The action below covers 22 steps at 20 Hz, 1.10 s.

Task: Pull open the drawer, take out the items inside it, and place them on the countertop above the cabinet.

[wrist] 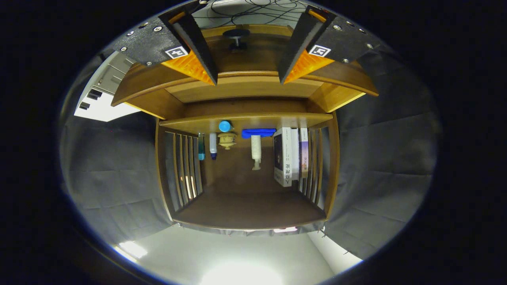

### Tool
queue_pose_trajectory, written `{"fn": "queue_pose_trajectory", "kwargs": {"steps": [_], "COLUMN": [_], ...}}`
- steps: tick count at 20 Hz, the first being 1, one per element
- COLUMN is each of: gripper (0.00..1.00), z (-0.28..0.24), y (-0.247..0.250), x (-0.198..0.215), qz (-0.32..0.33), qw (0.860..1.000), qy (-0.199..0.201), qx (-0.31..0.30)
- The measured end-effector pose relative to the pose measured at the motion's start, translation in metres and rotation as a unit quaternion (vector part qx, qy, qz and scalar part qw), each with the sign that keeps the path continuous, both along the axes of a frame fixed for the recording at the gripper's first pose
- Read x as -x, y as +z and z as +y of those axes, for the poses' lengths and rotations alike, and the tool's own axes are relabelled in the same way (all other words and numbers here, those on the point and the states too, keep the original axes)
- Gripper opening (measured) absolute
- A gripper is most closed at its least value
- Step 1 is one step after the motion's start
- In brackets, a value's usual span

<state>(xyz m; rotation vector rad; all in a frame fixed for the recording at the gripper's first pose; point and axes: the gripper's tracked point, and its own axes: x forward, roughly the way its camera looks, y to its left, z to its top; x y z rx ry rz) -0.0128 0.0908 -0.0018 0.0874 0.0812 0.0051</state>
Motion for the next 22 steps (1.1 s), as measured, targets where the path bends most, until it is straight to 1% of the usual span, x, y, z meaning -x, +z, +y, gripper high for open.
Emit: {"fn": "queue_pose_trajectory", "kwargs": {"steps": [2,5,8,14,22], "gripper": [0.95,0.95,0.93,0.94,0.94], "z": [0.001,0.000,-0.001,-0.002,-0.008], "y": [-0.010,-0.028,-0.025,-0.025,-0.020], "x": [0.003,0.000,-0.001,-0.004,-0.039], "qz": [0.012,0.041,0.032,0.029,0.026], "qw": [1.000,0.999,0.999,1.000,0.999], "qy": [0.004,0.006,0.001,0.005,0.019], "qx": [-0.009,-0.005,-0.010,-0.009,-0.005]}}
